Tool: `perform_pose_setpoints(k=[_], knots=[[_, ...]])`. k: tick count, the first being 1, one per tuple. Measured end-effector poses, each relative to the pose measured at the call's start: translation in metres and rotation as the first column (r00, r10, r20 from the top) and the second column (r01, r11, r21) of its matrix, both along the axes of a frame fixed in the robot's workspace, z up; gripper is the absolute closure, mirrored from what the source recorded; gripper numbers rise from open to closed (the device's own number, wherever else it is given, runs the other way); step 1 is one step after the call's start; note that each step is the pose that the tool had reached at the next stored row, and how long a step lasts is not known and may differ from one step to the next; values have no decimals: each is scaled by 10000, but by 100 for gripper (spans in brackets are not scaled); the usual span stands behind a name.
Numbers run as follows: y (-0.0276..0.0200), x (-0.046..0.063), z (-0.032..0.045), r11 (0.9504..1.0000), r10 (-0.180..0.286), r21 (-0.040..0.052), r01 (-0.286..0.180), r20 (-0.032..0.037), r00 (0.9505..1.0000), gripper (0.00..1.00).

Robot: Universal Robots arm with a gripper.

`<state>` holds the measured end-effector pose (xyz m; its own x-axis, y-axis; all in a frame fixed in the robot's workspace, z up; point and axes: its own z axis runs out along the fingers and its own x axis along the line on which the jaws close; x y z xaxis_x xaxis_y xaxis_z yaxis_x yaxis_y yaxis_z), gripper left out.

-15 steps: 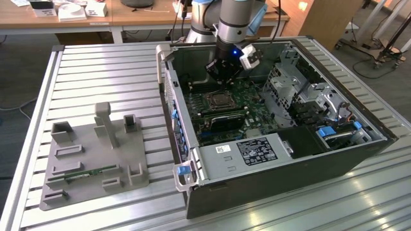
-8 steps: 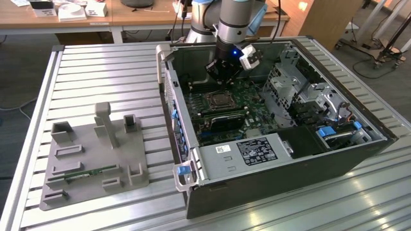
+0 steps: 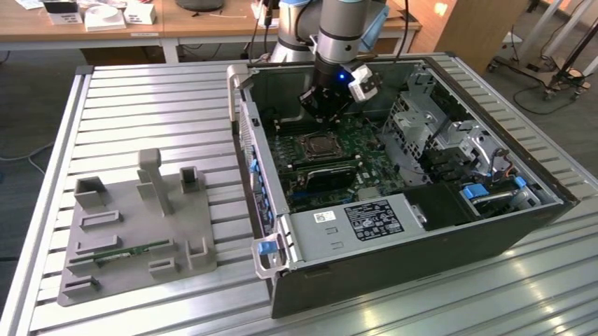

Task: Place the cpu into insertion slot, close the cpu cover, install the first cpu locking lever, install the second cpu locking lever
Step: 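Install the first cpu locking lever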

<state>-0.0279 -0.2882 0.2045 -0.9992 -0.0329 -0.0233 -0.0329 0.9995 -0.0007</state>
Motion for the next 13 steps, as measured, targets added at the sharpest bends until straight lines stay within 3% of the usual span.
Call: perform_pose_setpoints(k=[13], knots=[[-41, 12, -13, 9999, -135, -6, 135, 1, 9999, 90]])
